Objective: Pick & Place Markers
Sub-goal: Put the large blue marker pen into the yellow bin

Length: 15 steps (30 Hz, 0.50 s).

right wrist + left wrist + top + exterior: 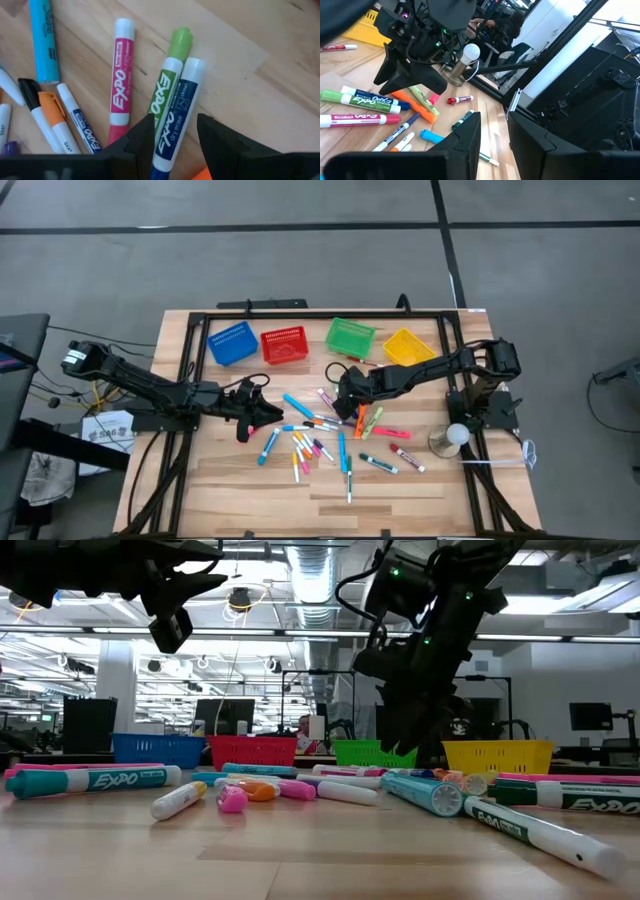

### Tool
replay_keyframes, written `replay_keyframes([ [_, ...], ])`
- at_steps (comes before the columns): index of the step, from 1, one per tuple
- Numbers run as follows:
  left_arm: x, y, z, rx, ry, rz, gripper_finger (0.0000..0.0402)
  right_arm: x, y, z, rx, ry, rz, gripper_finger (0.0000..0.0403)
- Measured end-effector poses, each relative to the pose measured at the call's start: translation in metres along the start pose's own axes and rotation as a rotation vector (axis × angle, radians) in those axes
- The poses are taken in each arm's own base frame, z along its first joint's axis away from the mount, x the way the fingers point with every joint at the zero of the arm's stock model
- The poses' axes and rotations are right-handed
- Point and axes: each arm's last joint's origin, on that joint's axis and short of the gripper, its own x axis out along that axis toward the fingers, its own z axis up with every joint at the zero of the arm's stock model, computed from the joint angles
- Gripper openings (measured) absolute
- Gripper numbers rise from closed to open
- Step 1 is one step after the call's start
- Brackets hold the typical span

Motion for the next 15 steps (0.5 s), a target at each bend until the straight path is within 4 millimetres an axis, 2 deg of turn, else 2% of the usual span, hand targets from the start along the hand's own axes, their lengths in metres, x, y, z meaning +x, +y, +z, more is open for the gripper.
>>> replay_keyframes([
  [15, 0.0, 0.0001, 0.0001, 0.0, 0.0, 0.0, 0.0097, 0.0, 0.0002, -0.0002, -0.037, 0.0, 0.0, 0.0171],
])
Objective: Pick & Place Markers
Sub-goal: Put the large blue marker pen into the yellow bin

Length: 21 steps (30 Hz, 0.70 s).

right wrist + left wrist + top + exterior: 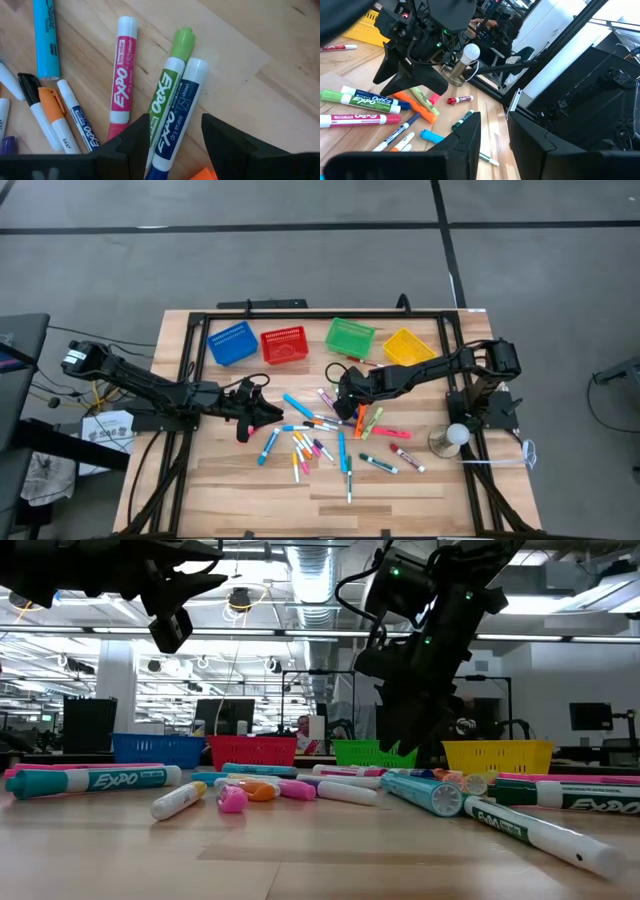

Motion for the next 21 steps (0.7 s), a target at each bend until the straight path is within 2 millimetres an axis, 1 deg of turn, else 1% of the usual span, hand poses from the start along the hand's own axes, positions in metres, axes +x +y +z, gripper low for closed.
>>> replay_keyframes([
  [11, 0.0, 0.0, 0.0, 0.0, 0.0, 0.0, 0.0097, 0.0, -0.001, 0.0, -0.026, -0.013, -0.023, 0.0173],
  [15, 0.0, 0.0, 0.0, 0.0, 0.0, 0.0, 0.0097, 0.006, -0.003, -0.004, -0.033, 0.023, -0.044, 0.0176],
  [17, 0.0, 0.0, 0.0, 0.0, 0.0, 0.0, 0.0097, 0.012, 0.0, -0.002, -0.028, 0.016, -0.027, 0.0176],
  [19, 0.0, 0.0, 0.0, -0.011, 0.0, 0.0, 0.0097, 0.014, -0.002, -0.006, -0.031, 0.043, -0.043, 0.0174],
  [21, 0.0, 0.0, 0.0, -0.016, 0.001, 0.0, 0.0097, 0.018, 0.002, -0.004, -0.026, 0.031, -0.021, 0.0173],
])
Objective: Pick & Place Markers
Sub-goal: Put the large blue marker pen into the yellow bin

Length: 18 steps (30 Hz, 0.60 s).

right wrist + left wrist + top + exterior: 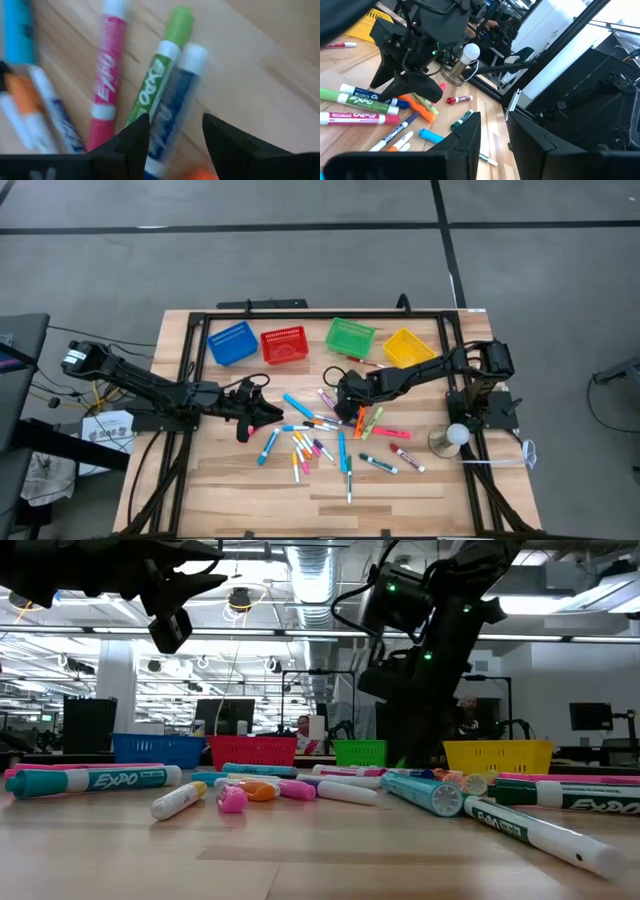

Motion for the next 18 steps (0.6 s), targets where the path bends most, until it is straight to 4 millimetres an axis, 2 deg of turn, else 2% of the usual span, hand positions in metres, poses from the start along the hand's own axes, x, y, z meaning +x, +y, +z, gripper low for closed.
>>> replay_keyframes([
  [4, -0.0001, 0.0, 0.0, -0.002, -0.001, -0.001, 0.0097, 0.0065, -0.0011, -0.0031, -0.004, 0.026, -0.015, 0.0171],
  [11, -0.0001, 0.0, -0.0002, -0.01, 0.001, 0.0, 0.0097, 0.0065, -0.0024, -0.0031, -0.003, 0.029, -0.024, 0.0165],
  [14, -0.0001, -0.0001, -0.0002, -0.01, 0.001, -0.001, 0.0097, 0.0068, -0.0039, -0.0023, 0.002, 0.041, -0.02, 0.0149],
  [18, -0.0001, 0.0, -0.0002, -0.01, 0.001, 0.0, 0.0097, 0.0069, -0.0041, -0.0021, 0.004, 0.042, -0.018, 0.0107],
])
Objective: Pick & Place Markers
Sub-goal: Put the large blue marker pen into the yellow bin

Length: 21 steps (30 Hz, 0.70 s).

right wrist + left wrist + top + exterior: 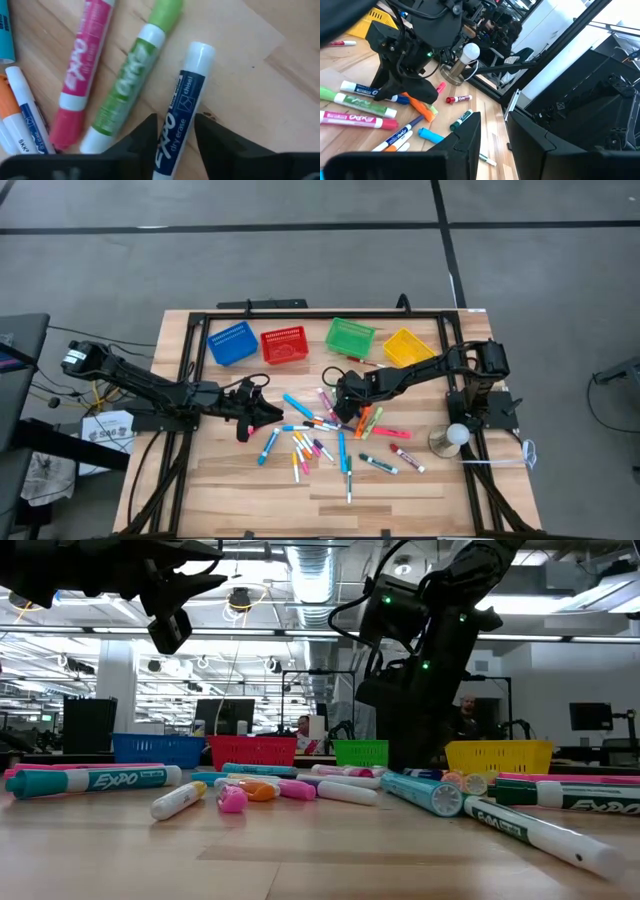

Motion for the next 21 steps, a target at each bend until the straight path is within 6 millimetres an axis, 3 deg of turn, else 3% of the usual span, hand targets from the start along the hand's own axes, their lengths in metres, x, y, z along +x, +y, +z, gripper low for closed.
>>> replay_keyframes([
  [7, 0.0, 0.0, 0.0, 0.0, 0.0, 0.0, 0.0097, -0.0005, 0.0006, 0.0005, 0.01, -0.005, 0.007, 0.0051],
  [15, 0.0, 0.0, 0.0, 0.0, 0.0, 0.0, 0.0097, -0.0008, 0.0009, 0.0003, 0.027, -0.003, 0.011, 0.0073],
  [21, 0.0, 0.0, 0.0, 0.0, 0.0, 0.0, 0.0097, -0.0015, 0.002, -0.0004, 0.028, 0.028, 0.047, 0.0065],
])
